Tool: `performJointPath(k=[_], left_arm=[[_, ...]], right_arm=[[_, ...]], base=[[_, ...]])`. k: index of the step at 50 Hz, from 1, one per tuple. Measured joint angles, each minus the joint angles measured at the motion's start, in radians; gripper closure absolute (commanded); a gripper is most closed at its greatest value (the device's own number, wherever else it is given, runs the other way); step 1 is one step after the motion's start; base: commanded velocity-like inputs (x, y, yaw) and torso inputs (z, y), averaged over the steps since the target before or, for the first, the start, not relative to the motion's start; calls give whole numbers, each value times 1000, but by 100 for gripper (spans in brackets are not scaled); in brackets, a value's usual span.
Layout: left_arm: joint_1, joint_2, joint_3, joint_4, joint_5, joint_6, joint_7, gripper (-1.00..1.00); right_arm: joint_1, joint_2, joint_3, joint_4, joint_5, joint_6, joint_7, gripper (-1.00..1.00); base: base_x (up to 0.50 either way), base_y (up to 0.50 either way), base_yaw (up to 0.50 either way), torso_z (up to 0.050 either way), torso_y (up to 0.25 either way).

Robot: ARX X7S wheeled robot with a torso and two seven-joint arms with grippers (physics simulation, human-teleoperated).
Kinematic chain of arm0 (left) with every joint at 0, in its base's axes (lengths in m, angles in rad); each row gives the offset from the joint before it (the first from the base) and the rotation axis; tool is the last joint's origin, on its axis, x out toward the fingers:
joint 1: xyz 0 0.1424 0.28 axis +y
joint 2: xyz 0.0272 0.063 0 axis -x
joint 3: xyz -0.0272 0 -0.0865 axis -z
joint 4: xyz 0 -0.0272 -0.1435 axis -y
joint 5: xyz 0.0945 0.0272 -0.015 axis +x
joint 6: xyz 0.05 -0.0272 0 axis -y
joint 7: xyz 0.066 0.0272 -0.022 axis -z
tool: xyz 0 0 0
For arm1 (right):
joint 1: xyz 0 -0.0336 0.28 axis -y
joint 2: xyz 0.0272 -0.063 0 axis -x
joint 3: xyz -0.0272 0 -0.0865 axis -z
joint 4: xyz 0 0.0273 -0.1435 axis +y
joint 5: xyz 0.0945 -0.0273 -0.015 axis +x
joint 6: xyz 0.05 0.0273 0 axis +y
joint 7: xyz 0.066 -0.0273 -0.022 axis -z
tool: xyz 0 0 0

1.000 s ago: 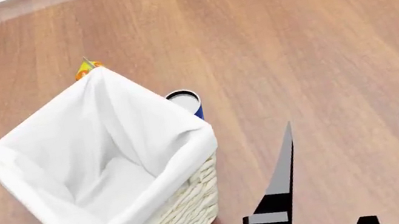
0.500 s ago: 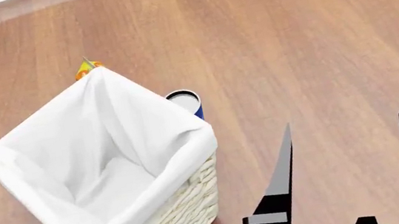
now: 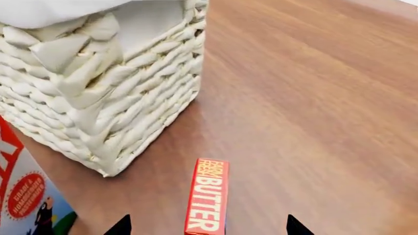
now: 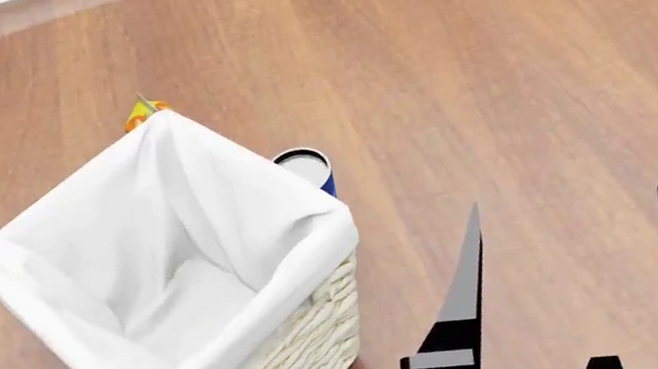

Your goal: Pick up the butter and put it in the basket.

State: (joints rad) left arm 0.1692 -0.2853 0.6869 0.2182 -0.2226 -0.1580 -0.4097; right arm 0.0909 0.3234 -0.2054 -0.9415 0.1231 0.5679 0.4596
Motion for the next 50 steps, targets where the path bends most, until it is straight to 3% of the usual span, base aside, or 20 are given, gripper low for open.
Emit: performJointPath(k=[25,50], left_arm=[[-55,11,46,-78,66,-64,-20,-100],[-105,69,45,-263,28,5,19,-100]], right_arm=[[1,10,-1,0,10,0,12,-100],[2,21,-6,2,15,-3,24,-100]], base=[[0,0,0,0,0],[0,0,0,0,0]])
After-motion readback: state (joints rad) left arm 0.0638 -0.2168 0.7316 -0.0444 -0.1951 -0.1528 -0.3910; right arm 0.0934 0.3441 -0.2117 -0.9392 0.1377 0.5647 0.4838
